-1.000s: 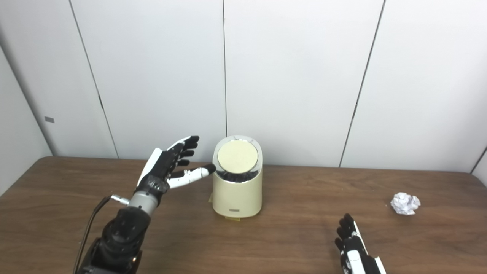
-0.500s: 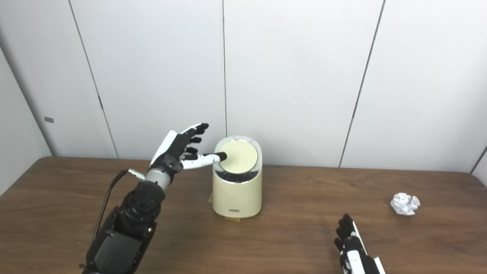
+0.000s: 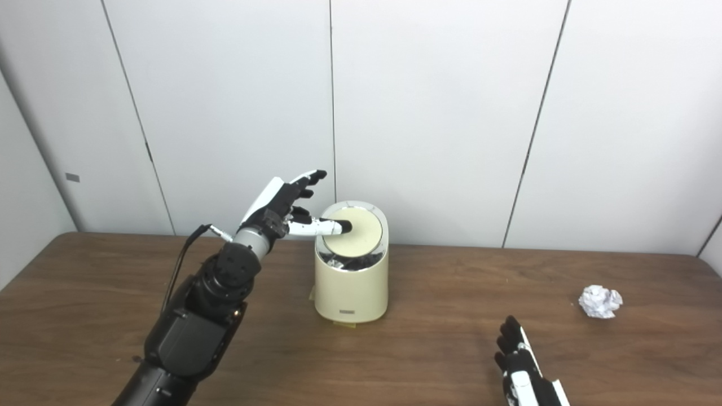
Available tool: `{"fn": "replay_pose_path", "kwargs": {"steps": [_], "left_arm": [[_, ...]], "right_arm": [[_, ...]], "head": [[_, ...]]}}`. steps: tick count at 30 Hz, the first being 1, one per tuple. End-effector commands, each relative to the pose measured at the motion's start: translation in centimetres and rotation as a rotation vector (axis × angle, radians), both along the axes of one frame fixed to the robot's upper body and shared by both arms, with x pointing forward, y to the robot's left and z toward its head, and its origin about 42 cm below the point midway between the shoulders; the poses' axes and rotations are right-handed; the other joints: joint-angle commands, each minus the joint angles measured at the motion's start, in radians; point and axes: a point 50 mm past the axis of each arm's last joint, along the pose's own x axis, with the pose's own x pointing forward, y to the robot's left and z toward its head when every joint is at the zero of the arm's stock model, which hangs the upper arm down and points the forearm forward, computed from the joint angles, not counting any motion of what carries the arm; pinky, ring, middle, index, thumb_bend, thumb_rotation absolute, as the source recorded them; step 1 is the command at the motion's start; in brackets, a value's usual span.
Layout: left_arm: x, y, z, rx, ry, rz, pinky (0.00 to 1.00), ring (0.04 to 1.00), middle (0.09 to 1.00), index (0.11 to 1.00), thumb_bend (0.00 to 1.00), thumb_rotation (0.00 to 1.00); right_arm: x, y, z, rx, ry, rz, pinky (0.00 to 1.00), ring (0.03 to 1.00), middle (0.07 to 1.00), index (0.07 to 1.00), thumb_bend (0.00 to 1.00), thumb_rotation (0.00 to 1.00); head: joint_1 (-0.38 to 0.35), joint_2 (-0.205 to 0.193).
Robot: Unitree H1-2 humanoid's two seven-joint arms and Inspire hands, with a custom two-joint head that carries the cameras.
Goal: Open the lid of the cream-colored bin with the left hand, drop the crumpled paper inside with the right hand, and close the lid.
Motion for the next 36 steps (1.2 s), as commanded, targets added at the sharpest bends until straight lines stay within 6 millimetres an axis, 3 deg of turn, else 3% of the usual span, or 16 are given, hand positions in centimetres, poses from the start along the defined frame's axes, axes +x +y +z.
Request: {"fn": "replay_pose_path", "kwargs": {"steps": [1,7,14,26,36], "left_arm": [[0.9,-1.1,3.9,0.004,-0.086,-0.009,0.75,0.929,0.967,0.963,0.88,0.21],[1.3,-1.7,3.9,0.049,-0.105,-0.012,0.76,0.936,0.960,0.952,0.88,0.12],[1.5,-2.2,3.4,0.132,-0.134,-0.015,0.72,0.907,0.943,0.943,0.88,0.12],[1.4,-2.6,4.2,0.364,-0.233,-0.024,0.85,0.928,0.935,0.926,0.89,0.08],[1.5,-2.9,5.7,0.486,-0.255,-0.046,0.78,0.902,0.931,0.912,0.89,0.00]], "right_arm": [[-2.8,1.0,-4.3,0.046,0.142,0.000,1.00,1.000,1.000,0.983,0.51,0.85],[-2.8,1.2,-4.1,0.045,0.133,-0.001,1.00,1.000,1.000,0.983,0.50,0.84],[-3.1,1.4,-4.0,0.039,0.130,-0.003,1.00,1.000,1.000,0.986,0.50,0.86],[-3.5,1.7,-3.8,0.023,0.128,0.014,1.00,1.000,1.000,0.991,0.51,0.87],[-3.8,2.0,-3.6,0.037,0.129,0.015,1.00,1.000,1.000,0.994,0.51,0.86]], "head": [[0.000,0.001],[-0.006,0.007],[-0.008,0.016],[-0.013,0.035],[-0.015,0.049]]}}
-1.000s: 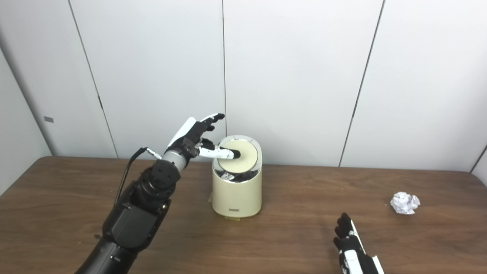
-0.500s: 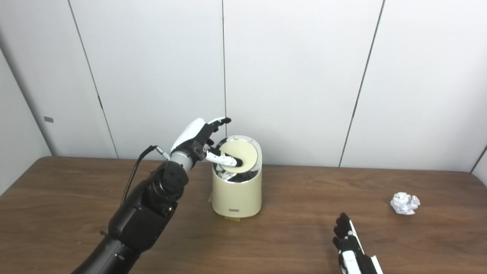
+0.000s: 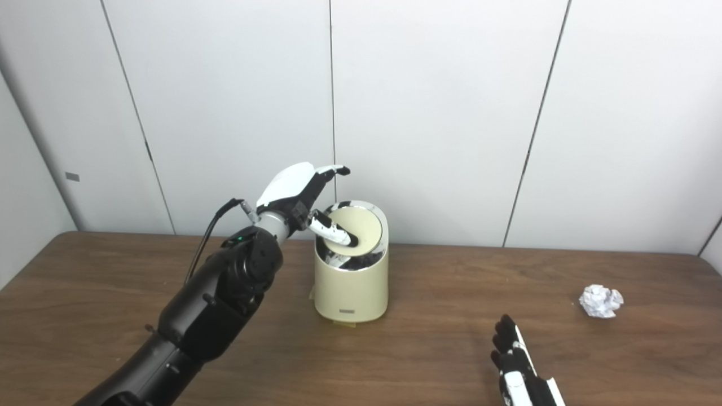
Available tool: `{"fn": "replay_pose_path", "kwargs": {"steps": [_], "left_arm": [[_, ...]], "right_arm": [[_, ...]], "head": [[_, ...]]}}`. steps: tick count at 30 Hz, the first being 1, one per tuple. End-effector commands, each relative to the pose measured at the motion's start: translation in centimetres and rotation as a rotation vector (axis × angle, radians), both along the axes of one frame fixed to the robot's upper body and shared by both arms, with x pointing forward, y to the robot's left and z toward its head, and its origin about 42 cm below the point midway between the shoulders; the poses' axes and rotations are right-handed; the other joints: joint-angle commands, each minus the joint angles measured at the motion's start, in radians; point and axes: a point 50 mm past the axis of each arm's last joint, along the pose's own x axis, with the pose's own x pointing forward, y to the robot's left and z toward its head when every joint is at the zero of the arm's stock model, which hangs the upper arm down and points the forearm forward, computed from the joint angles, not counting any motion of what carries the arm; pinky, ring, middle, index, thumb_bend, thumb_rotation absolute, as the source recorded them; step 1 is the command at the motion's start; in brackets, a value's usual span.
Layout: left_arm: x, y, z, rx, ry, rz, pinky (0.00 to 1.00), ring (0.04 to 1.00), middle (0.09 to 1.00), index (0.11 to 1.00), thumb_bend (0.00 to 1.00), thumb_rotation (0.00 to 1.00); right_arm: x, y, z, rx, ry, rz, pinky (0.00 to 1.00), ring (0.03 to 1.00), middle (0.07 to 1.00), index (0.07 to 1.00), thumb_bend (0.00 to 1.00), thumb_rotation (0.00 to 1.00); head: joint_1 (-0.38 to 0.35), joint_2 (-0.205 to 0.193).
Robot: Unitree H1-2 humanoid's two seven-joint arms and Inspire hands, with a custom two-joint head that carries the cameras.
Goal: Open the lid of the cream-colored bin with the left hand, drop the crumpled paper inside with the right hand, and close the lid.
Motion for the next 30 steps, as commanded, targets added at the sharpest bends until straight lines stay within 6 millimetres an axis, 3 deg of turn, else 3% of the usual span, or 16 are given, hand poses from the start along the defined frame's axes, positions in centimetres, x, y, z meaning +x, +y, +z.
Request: {"fn": "replay_pose_path", "kwargs": {"steps": [1,10,14,18,25,30], "left_arm": [[0.8,0.0,4.0,0.054,-0.117,-0.012,0.77,0.900,0.933,0.909,0.89,0.00],[1.5,-1.2,5.8,0.229,-0.132,-0.045,0.79,0.909,0.921,0.905,0.94,0.00],[1.6,-2.1,6.0,0.305,-0.148,-0.062,0.75,0.888,0.908,0.897,0.98,0.00],[1.4,-3.0,5.1,0.352,-0.159,-0.089,0.74,0.849,0.877,0.891,0.99,0.00],[0.4,-4.2,2.6,0.393,-0.133,-0.139,0.76,0.859,0.880,0.898,1.00,0.00],[-0.1,-3.8,1.5,0.390,-0.110,-0.152,0.79,0.879,0.898,0.910,0.99,0.00]], "right_arm": [[-3.7,1.5,-3.7,0.064,0.140,0.002,1.00,1.000,1.000,0.995,0.50,0.86],[-3.8,1.7,-3.6,0.064,0.151,0.001,1.00,0.996,1.000,0.992,0.50,0.87],[-3.9,1.8,-3.5,0.065,0.149,-0.001,1.00,0.995,1.000,0.992,0.51,0.86],[-3.9,1.7,-3.6,0.068,0.143,-0.002,1.00,1.000,1.000,0.992,0.51,0.87],[-3.9,1.6,-3.1,0.078,0.141,-0.012,1.00,1.000,1.000,0.987,0.53,0.85],[-3.9,1.7,-2.9,0.091,0.134,-0.019,1.00,1.000,1.000,0.983,0.53,0.85]], "head": [[-0.002,0.006],[-0.002,0.016],[-0.004,0.018],[-0.006,0.019],[-0.014,0.027],[-0.016,0.034]]}}
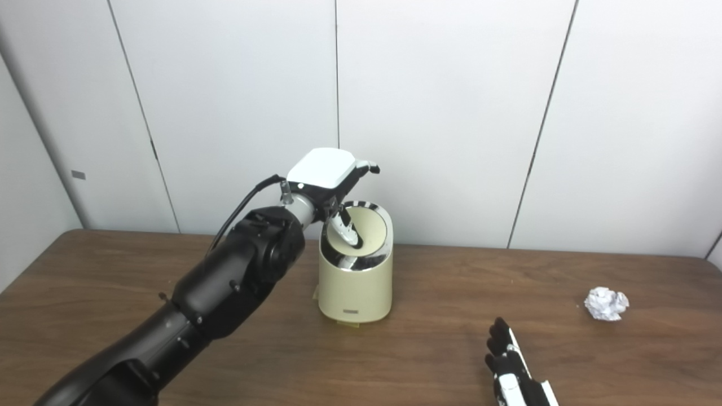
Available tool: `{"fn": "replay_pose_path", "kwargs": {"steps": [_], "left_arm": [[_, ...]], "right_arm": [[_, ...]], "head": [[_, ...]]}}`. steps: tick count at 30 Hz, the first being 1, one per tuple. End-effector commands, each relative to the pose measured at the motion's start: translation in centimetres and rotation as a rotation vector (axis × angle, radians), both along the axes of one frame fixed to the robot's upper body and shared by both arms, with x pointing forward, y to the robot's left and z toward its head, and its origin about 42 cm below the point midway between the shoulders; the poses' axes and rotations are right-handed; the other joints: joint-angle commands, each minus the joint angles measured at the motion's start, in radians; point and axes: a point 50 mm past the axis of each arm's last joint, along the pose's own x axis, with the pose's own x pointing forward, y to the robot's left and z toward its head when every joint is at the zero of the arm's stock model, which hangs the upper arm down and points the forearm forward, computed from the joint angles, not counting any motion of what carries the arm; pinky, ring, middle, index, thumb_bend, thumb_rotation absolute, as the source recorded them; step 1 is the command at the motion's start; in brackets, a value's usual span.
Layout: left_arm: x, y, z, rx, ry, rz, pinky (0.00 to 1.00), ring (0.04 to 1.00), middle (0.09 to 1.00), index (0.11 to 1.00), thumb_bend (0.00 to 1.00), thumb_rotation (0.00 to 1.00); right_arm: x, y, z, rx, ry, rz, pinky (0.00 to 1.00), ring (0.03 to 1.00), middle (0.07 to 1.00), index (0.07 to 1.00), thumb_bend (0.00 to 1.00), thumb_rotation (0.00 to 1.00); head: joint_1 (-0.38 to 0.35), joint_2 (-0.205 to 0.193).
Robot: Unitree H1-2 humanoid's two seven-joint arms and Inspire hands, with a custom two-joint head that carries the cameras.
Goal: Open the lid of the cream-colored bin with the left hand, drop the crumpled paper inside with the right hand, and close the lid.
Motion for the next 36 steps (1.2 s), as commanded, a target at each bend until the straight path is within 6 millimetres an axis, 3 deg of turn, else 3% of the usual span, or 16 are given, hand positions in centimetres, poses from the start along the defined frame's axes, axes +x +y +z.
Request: {"fn": "replay_pose_path", "kwargs": {"steps": [1,7,8,9,10,16,24,28,29,31,34,36], "left_arm": [[-0.3,0.3,-0.3,-0.005,0.019,-0.014,0.79,0.878,0.896,0.910,0.99,0.00],[-0.6,2.6,2.9,-0.243,0.056,0.012,0.73,0.855,0.890,0.898,0.93,0.01],[-0.6,3.3,3.5,-0.315,0.066,0.011,0.72,0.850,0.883,0.890,0.90,0.03],[-0.8,4.0,3.8,-0.402,0.084,0.013,0.68,0.814,0.854,0.871,0.84,0.15],[-1.0,4.6,3.8,-0.480,0.102,0.015,0.69,0.808,0.838,0.859,0.79,0.21],[-2.3,7.8,2.3,-0.821,0.246,0.003,0.72,0.820,0.839,0.839,0.69,0.24],[-4.8,10.4,-0.5,-1.060,0.291,0.015,0.73,0.795,0.822,0.835,0.58,0.20],[-6.4,11.7,-2.9,-1.158,0.296,0.070,0.76,0.807,0.819,0.836,0.51,0.22],[-7.0,11.9,-3.6,-1.169,0.295,0.087,0.77,0.810,0.828,0.845,0.48,0.28],[-7.9,12.2,-4.7,-1.183,0.292,0.103,0.77,0.810,0.832,0.850,0.46,0.31],[-10.0,12.7,-7.8,-1.251,0.275,0.094,0.84,0.847,0.871,0.908,0.38,0.66],[-11.6,12.9,-9.8,-1.279,0.260,0.105,0.87,0.866,0.885,0.930,0.40,0.80]], "right_arm": [[-3.6,1.2,-2.9,0.076,0.116,-0.029,1.00,1.000,1.000,0.983,0.53,0.84],[-3.5,1.3,-2.9,0.082,0.114,-0.027,1.00,1.000,1.000,0.987,0.52,0.85],[-3.5,1.3,-2.9,0.077,0.115,-0.027,1.00,1.000,1.000,0.986,0.52,0.85],[-3.5,1.3,-3.0,0.072,0.117,-0.025,1.00,1.000,1.000,0.989,0.53,0.86],[-3.5,1.3,-3.0,0.067,0.119,-0.024,1.00,1.000,1.000,0.992,0.53,0.86],[-3.3,1.2,-3.0,0.076,0.124,-0.030,1.00,1.000,1.000,0.987,0.51,0.86],[-3.2,1.0,-3.0,0.081,0.123,-0.031,1.00,1.000,1.000,0.987,0.52,0.84],[-3.1,0.9,-2.7,0.076,0.113,-0.026,1.00,1.000,1.000,0.988,0.51,0.85],[-3.0,0.9,-2.7,0.079,0.112,-0.028,1.00,1.000,1.000,0.983,0.51,0.84],[-2.9,0.9,-2.4,0.084,0.109,-0.030,1.00,1.000,1.000,0.981,0.51,0.84],[-2.8,0.8,-1.7,0.086,0.092,-0.027,1.00,1.000,1.000,0.975,0.52,0.82],[-2.5,0.7,-1.0,0.055,0.072,-0.021,1.00,1.000,1.000,0.987,0.54,0.81]], "head": [[0.000,0.000],[0.003,0.004],[0.003,0.004],[0.003,0.004],[0.003,0.004],[0.007,0.007],[0.008,0.010],[0.005,0.016],[0.005,0.016],[0.004,0.019],[0.000,0.025],[-0.007,0.032]]}}
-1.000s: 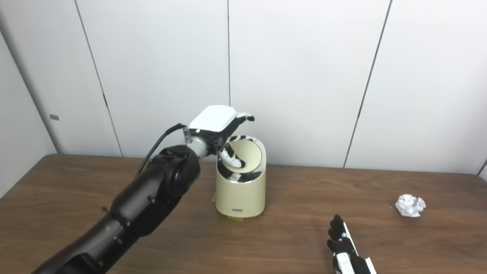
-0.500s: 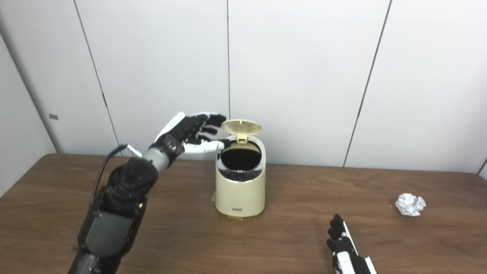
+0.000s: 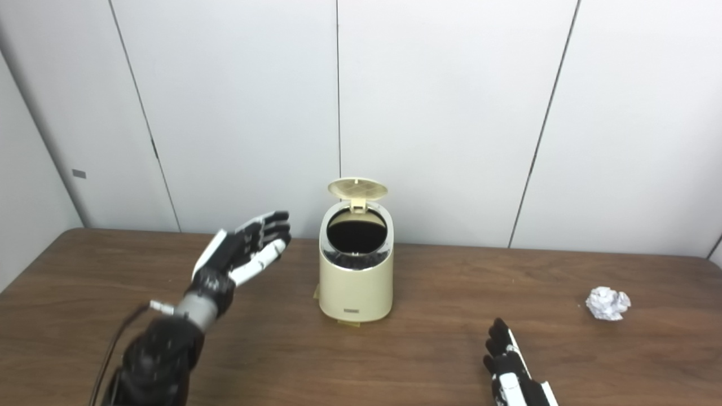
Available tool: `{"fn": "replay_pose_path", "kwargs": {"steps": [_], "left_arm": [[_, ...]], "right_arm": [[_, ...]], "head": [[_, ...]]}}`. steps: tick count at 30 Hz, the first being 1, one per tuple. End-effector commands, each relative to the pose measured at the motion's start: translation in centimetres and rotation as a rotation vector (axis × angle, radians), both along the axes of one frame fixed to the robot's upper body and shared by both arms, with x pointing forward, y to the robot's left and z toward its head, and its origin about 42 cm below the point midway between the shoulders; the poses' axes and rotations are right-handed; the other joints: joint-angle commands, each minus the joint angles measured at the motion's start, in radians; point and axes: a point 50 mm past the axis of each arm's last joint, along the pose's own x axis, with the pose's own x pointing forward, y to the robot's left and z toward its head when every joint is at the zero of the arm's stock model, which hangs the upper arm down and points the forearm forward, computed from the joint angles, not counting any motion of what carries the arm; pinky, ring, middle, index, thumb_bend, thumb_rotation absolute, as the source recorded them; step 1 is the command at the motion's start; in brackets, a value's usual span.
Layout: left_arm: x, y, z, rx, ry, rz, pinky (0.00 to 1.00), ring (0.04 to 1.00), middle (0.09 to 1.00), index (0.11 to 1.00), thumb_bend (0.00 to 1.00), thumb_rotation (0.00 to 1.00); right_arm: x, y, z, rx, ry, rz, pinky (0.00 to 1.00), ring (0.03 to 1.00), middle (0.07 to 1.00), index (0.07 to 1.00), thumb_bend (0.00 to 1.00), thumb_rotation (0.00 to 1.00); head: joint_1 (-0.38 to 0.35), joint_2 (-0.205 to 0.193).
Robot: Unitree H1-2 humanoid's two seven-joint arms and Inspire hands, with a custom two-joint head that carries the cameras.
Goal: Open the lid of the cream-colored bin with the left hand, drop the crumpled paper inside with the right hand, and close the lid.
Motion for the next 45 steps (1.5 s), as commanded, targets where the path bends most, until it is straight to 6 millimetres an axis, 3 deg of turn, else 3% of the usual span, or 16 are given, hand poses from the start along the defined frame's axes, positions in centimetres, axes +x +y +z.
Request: {"fn": "replay_pose_path", "kwargs": {"steps": [1,5,12,16,22,25,28,31,34,45], "left_arm": [[-1.4,-0.3,0.9,-0.024,-0.131,0.008,0.87,0.871,0.890,0.936,0.41,0.83],[-4.5,-0.2,-1.2,-0.028,-0.138,0.041,0.88,0.889,0.909,0.972,0.45,0.97],[-7.3,-0.5,-3.5,-0.080,-0.091,0.063,0.95,0.938,0.940,0.990,0.54,0.95],[-7.7,-0.5,-4.5,-0.106,-0.067,0.064,0.95,0.955,0.953,0.986,0.54,0.95],[-8.3,-0.3,-5.2,-0.093,-0.049,0.077,0.98,0.969,0.958,0.980,0.54,0.95],[-8.5,0.0,-5.2,-0.088,-0.041,0.089,0.97,0.967,0.956,0.973,0.55,0.94],[-8.6,0.5,-5.3,-0.091,-0.036,0.093,0.97,0.971,0.961,0.981,0.55,0.93],[-8.6,1.2,-5.2,-0.083,-0.032,0.093,0.99,0.974,0.965,0.987,0.57,0.92],[-8.5,1.7,-5.2,-0.085,-0.030,0.093,0.99,0.973,0.967,0.997,0.57,0.90],[-8.4,3.6,-5.6,-0.045,-0.022,0.127,0.94,0.957,0.966,0.998,0.46,0.88]], "right_arm": [[-2.2,0.5,-0.9,0.016,0.041,-0.020,1.00,0.998,1.000,0.989,0.55,0.80],[-1.3,0.1,0.5,-0.021,0.014,-0.035,0.99,0.976,0.990,0.979,0.59,0.72],[-0.4,-1.4,2.1,-0.071,-0.008,-0.071,0.90,0.935,0.970,0.976,0.59,0.57],[0.2,-2.4,2.8,-0.069,-0.008,-0.089,0.94,0.956,0.974,0.971,0.59,0.52],[1.1,-3.9,3.8,-0.133,-0.045,-0.119,0.92,0.930,0.954,0.951,0.60,0.51],[2.1,-5.4,4.4,-0.171,-0.068,-0.139,0.88,0.936,0.958,0.945,0.66,0.45],[3.1,-7.3,4.9,-0.242,-0.087,-0.181,0.91,0.961,0.968,0.940,0.71,0.40],[4.0,-8.7,6.4,-0.399,-0.116,-0.238,0.88,0.917,0.937,0.917,0.73,0.43],[4.5,-9.3,8.2,-0.450,-0.142,-0.283,0.83,0.873,0.896,0.875,0.79,0.43],[5.8,-11.7,11.0,-0.582,-0.137,-0.446,0.80,0.859,0.884,0.861,0.76,0.32]], "head": [[-0.004,0.006],[-0.005,0.016],[-0.002,0.028],[-0.006,0.036],[-0.011,0.042],[-0.051,0.060],[-0.095,0.065],[-0.146,0.067],[-0.195,0.067],[-0.332,0.061]]}}
